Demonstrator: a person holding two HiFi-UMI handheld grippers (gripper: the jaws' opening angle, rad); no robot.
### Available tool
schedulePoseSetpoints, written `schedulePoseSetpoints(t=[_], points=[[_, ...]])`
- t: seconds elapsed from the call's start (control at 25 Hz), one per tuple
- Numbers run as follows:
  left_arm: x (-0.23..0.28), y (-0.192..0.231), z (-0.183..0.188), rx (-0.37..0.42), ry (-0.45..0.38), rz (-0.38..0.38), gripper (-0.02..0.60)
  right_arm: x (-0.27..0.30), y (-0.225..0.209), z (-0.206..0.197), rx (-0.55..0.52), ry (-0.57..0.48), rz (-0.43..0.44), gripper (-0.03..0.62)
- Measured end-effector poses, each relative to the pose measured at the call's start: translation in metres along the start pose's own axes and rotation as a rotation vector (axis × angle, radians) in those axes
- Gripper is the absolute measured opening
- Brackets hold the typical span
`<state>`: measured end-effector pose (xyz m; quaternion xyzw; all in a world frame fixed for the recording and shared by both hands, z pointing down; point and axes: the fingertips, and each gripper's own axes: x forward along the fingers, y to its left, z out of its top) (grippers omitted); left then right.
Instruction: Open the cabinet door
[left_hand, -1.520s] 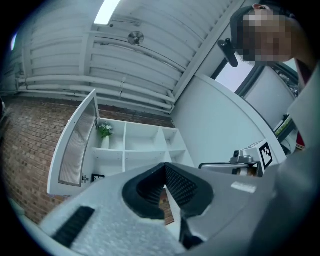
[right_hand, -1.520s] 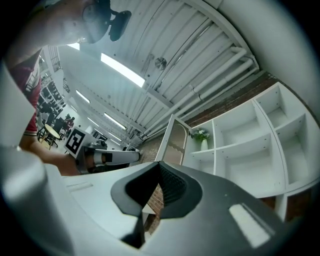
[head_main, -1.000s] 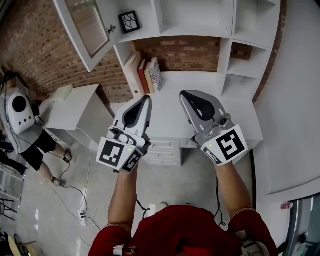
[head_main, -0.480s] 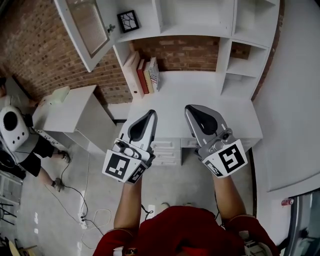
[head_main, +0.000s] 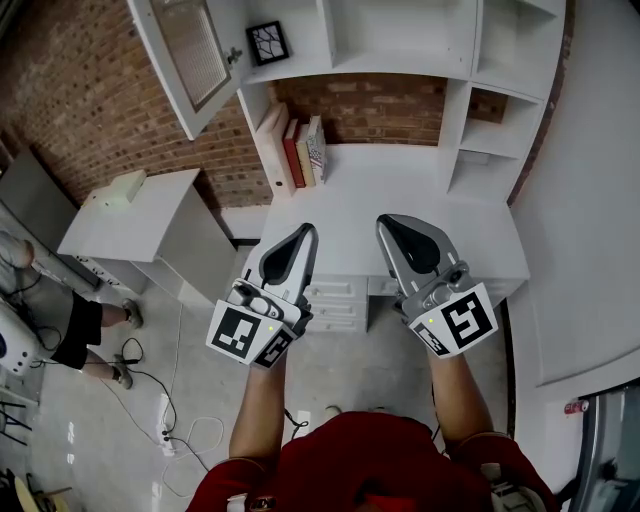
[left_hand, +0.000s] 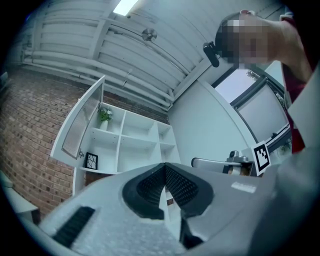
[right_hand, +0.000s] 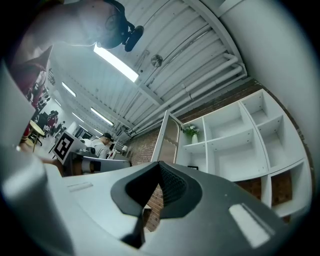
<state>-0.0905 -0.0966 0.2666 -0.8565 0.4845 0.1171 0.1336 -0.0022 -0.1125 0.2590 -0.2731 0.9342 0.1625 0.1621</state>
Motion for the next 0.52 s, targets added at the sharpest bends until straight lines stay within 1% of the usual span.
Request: schedulePoseSetpoints(t=[0.52], points=[[-0.0069,0.0003,0.005,-0.01,-0.014,-0.005,0.005,-0.0016,0.0083,0.0039,0.0,-0.006,0.008,0.012]])
